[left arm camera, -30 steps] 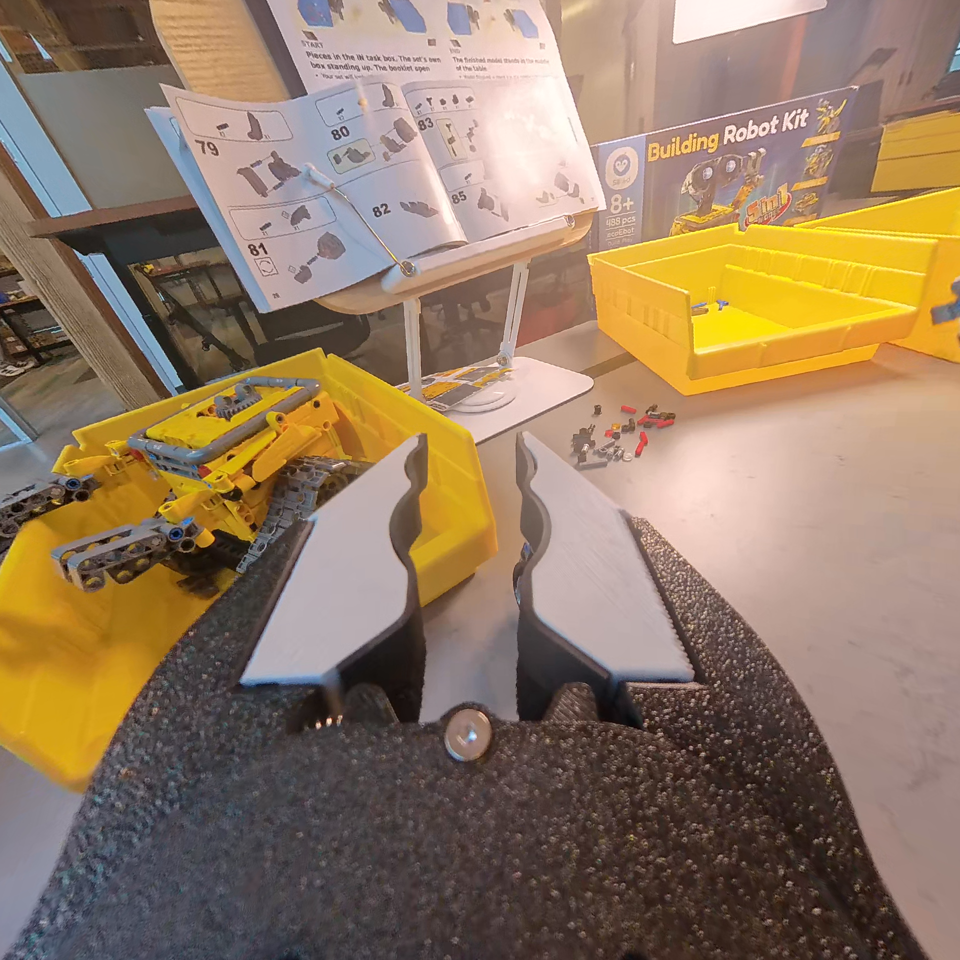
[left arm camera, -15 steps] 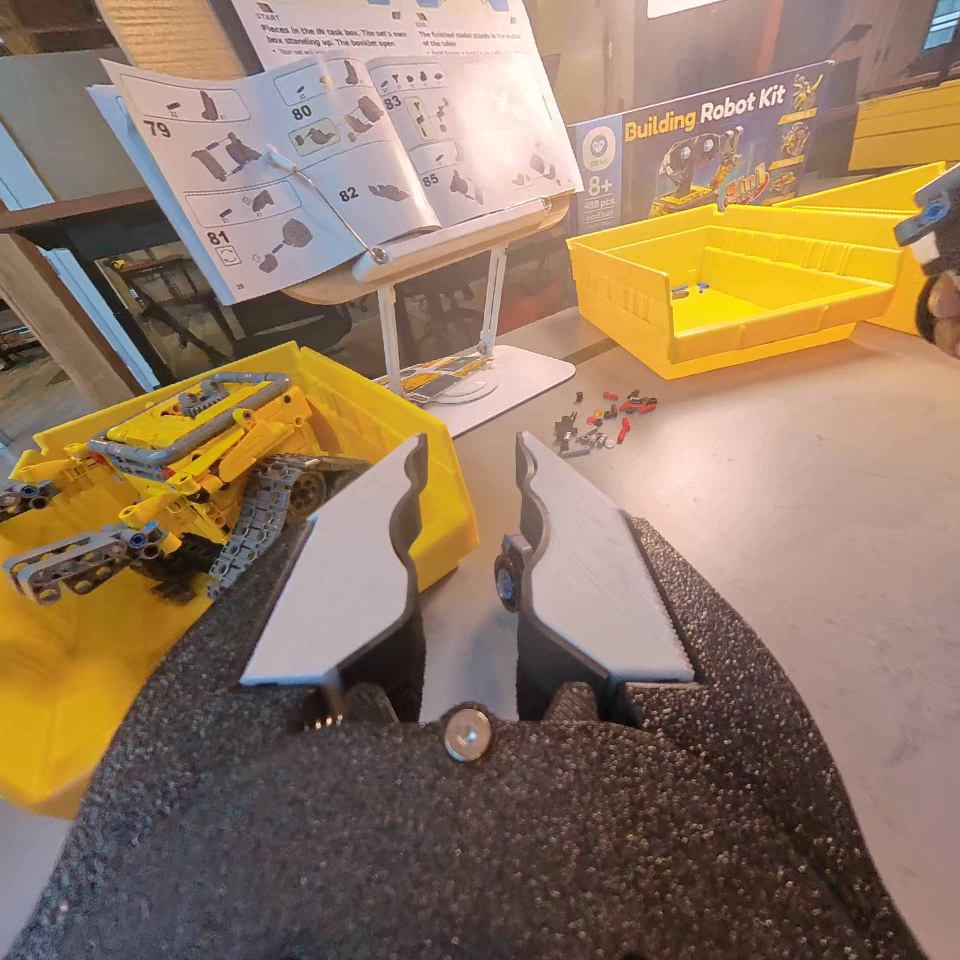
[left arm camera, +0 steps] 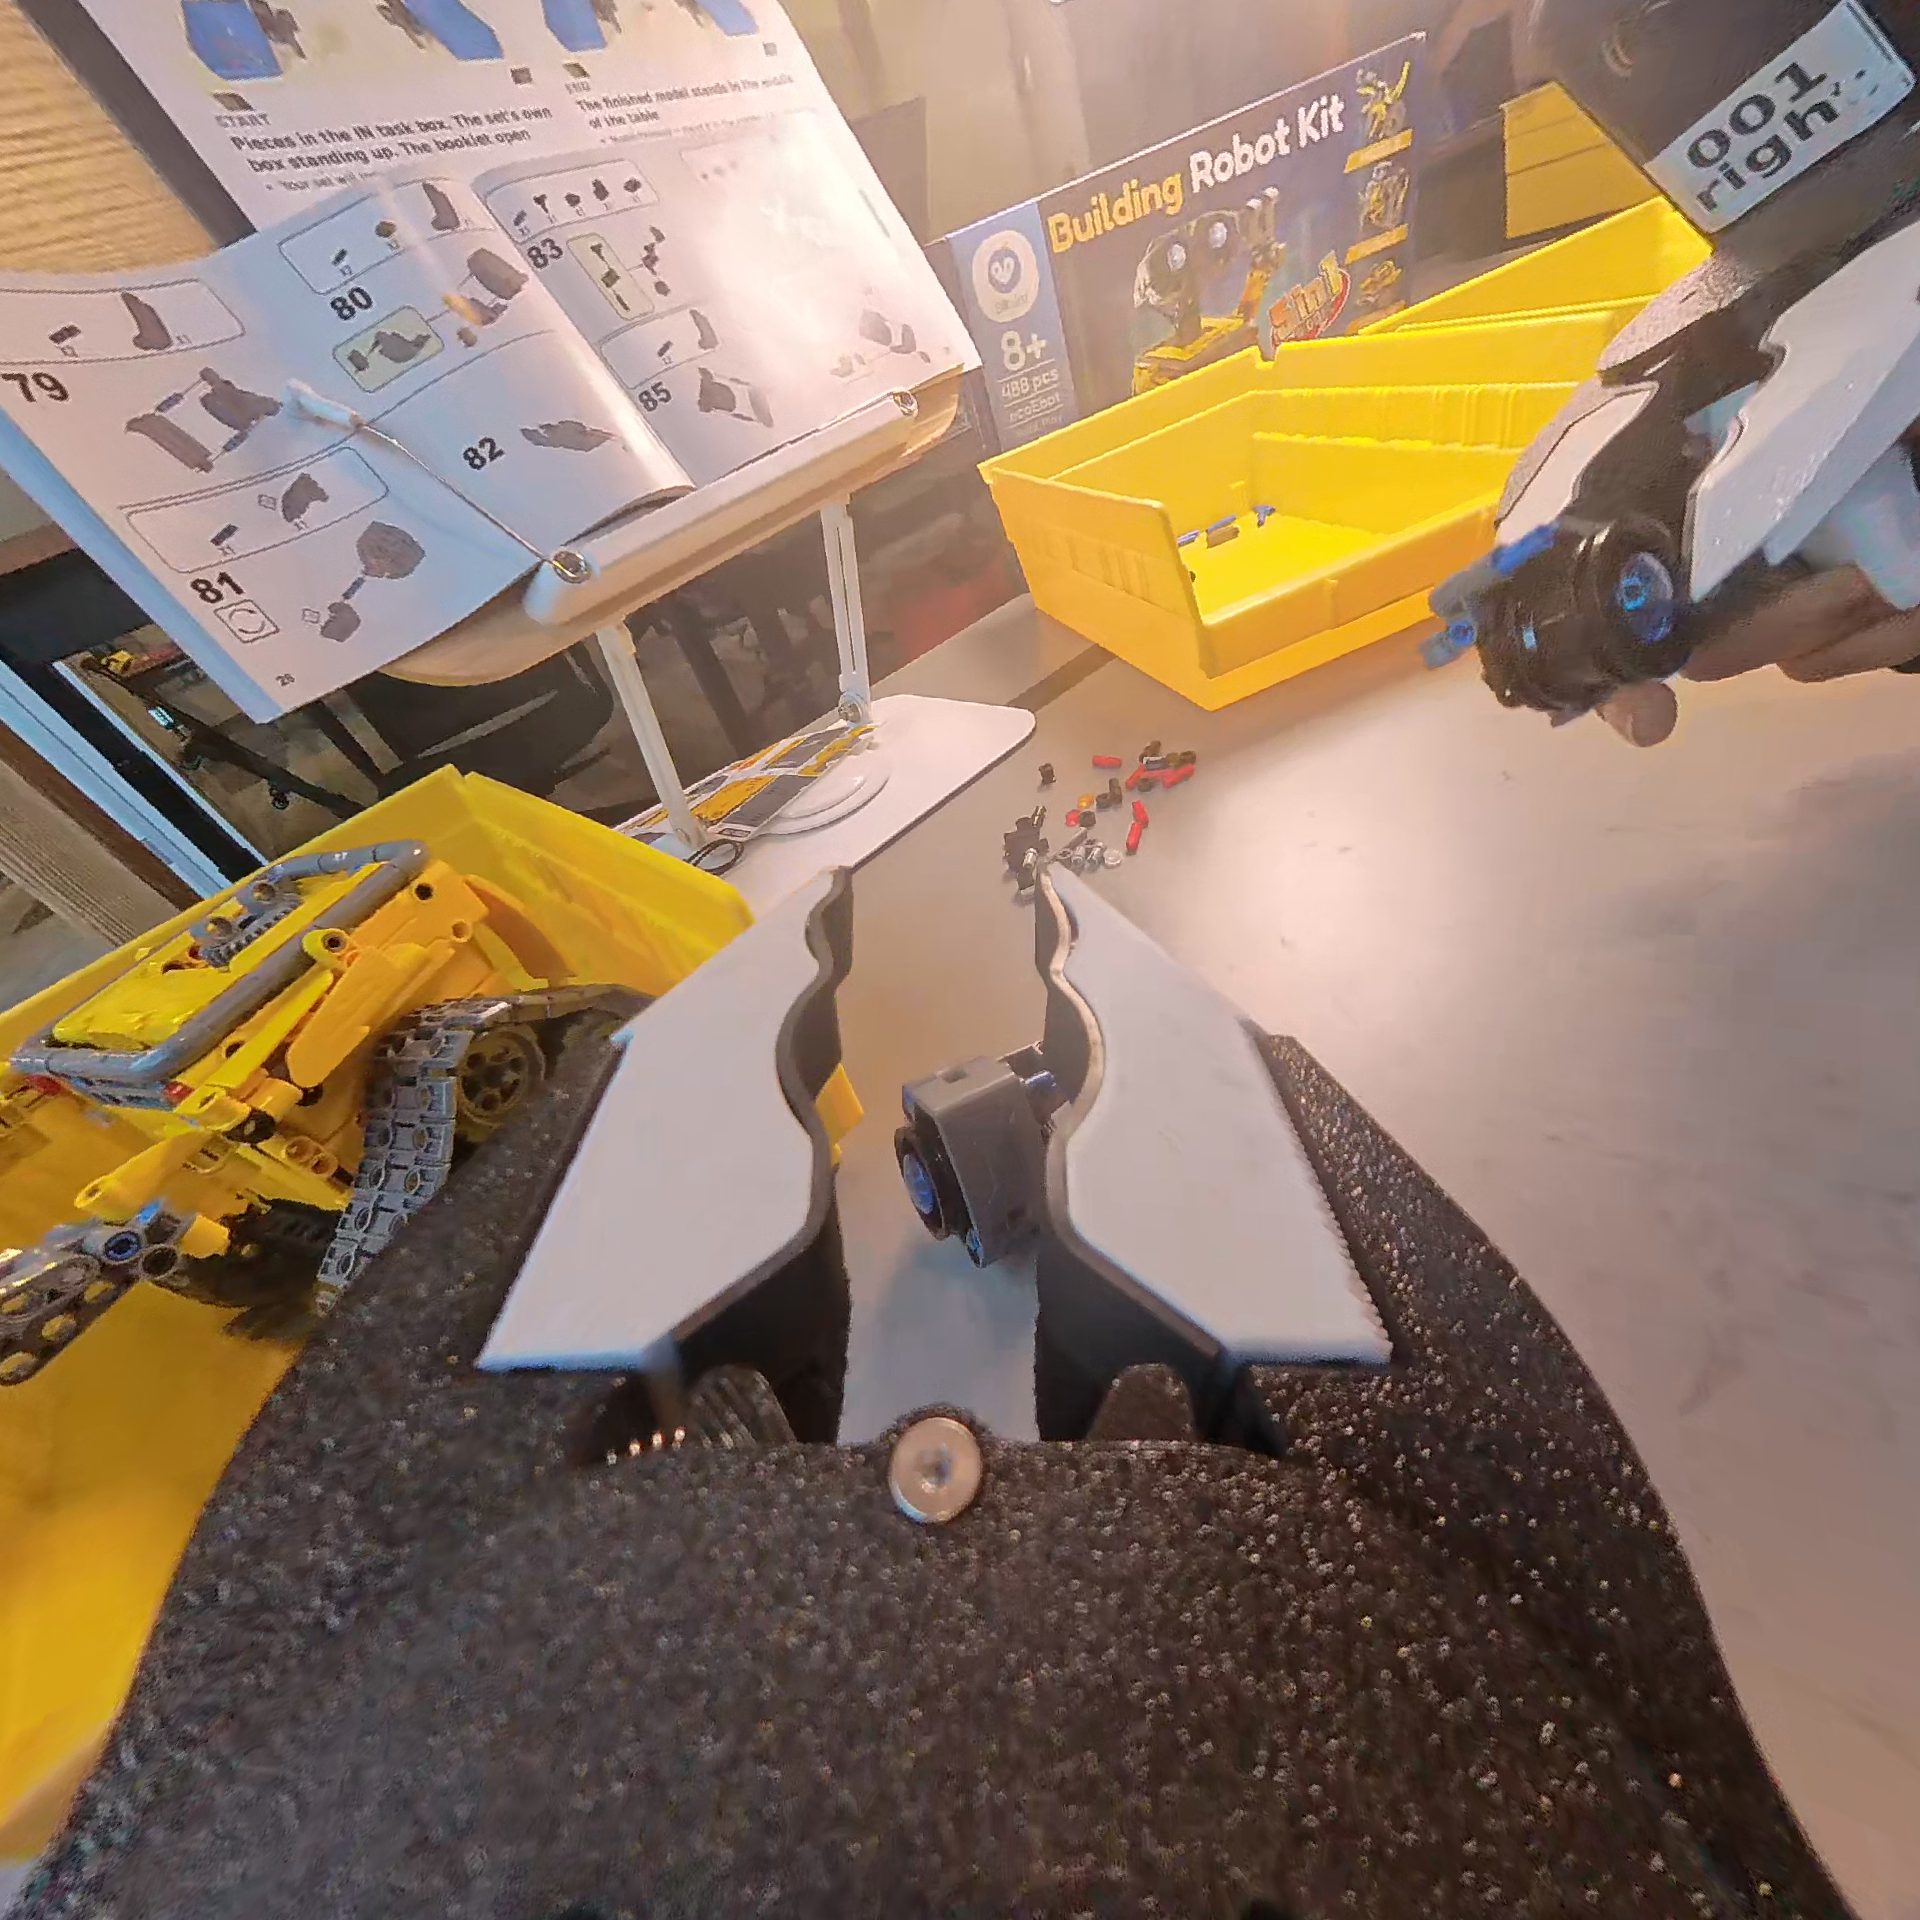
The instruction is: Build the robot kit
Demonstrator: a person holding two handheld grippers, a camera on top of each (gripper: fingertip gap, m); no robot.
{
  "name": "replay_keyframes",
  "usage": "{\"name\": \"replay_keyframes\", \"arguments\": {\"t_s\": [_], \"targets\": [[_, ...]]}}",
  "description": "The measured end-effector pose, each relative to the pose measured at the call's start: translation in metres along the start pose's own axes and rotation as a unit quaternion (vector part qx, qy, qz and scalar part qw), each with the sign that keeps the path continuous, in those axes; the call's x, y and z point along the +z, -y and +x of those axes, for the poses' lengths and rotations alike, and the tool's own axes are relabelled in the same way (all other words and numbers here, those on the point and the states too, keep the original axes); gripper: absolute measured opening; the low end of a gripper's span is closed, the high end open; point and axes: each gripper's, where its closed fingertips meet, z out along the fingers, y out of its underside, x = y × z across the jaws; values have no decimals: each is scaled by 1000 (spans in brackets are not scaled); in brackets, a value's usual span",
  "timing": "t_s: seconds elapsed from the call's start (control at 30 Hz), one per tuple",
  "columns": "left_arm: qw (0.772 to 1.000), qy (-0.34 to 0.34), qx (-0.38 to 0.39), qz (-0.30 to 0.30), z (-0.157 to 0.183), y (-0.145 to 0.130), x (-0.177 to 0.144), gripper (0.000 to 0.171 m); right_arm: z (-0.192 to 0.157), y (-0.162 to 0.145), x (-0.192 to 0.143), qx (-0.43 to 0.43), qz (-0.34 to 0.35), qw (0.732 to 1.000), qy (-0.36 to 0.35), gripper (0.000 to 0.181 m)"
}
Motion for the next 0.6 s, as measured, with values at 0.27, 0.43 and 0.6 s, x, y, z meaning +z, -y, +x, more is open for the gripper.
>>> {"name": "replay_keyframes", "arguments": {"t_s": [0.27, 0.43, 0.6], "targets": [[1000, -9, 5, -5, 4, -1, 1, 34, 17, -36, 11, -52, -92, 993, -57, 31], [1000, -14, 9, -9, 6, -3, 2, 34, 36, -72, 14, -137, -201, 963, -121, 30], [1000, -17, 8, -11, 8, -4, 2, 33, 40, -80, 17, -200, -244, 937, -152, 30]]}}
